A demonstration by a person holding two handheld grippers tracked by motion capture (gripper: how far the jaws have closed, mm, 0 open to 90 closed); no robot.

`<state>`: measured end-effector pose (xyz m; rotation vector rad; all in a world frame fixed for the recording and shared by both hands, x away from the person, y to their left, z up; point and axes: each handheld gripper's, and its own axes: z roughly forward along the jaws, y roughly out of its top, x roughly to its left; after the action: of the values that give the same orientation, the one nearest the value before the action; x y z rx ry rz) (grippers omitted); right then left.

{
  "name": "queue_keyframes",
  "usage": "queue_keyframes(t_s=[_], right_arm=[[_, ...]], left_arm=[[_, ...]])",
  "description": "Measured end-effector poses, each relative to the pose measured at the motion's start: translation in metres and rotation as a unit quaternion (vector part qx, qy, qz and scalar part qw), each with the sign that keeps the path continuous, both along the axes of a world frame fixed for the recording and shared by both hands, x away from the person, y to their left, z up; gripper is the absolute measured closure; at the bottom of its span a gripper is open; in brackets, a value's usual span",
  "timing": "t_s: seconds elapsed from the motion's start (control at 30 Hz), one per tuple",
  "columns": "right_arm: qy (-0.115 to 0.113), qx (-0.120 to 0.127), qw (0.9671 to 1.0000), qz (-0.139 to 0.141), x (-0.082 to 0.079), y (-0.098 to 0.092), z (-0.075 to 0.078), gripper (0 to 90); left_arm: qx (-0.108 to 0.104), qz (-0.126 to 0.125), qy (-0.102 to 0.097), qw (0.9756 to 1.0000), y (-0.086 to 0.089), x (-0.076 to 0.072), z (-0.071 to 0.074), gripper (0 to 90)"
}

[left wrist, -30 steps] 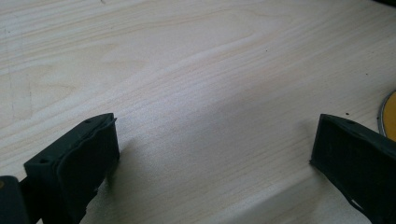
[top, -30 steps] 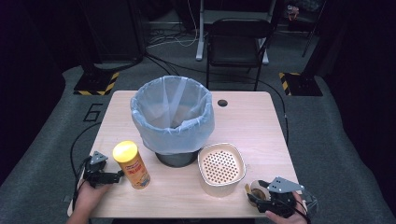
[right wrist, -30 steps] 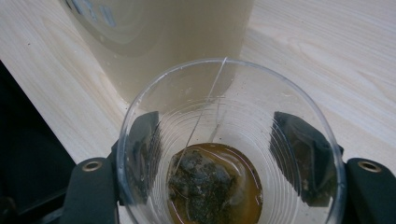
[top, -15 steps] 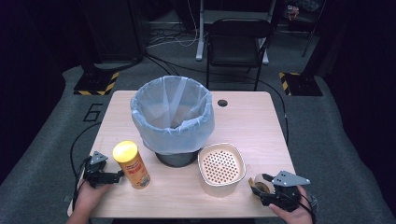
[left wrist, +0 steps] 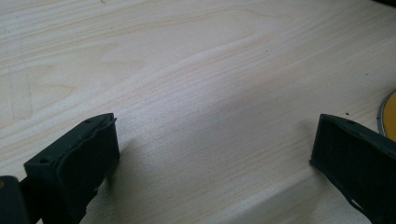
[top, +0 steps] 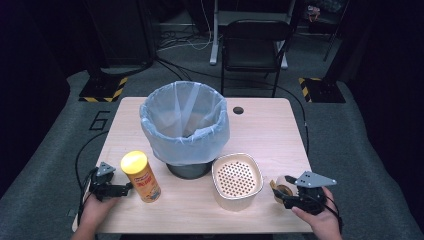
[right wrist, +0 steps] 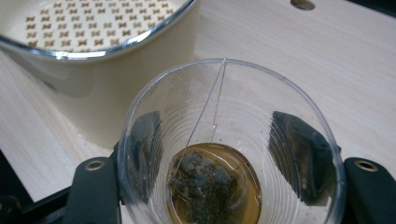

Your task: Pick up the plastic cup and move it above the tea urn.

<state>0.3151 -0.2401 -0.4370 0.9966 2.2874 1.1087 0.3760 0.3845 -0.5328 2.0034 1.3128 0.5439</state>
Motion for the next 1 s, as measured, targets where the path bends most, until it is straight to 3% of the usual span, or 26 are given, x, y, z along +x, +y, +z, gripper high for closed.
queue_keyframes(t_s=[0.23, 0.6, 0.67, 0.73, 0.83, 1.0], right_arm=[[-0.025, -0.010, 0.9996, 0.002, 0.020, -0.004, 0.028, 34.7], [-0.037, -0.023, 0.9990, 0.004, 0.052, 0.003, 0.046, 35.4], [-0.039, -0.032, 0.9987, 0.006, 0.059, 0.005, 0.050, 35.7], [-0.041, -0.061, 0.9972, 0.009, 0.067, 0.010, 0.055, 36.0], [-0.045, -0.082, 0.9955, 0.012, 0.073, 0.017, 0.059, 36.0], [-0.053, -0.093, 0.9941, 0.022, 0.082, 0.026, 0.062, 36.1]], left_arm=[[0.000, 0.000, 0.000, 1.0000, 0.000, 0.000, 0.000, 0.6], [0.000, 0.000, 0.000, 1.0000, 0.000, 0.000, 0.000, 0.6], [-0.001, 0.001, -0.001, 1.0000, 0.000, 0.000, 0.000, 0.6], [0.000, 0.000, 0.000, 1.0000, 0.000, 0.000, 0.000, 0.5], [0.000, 0.000, 0.000, 1.0000, 0.000, 0.000, 0.000, 0.5], [0.000, 0.000, -0.001, 1.0000, 0.000, 0.000, 0.000, 0.5]])
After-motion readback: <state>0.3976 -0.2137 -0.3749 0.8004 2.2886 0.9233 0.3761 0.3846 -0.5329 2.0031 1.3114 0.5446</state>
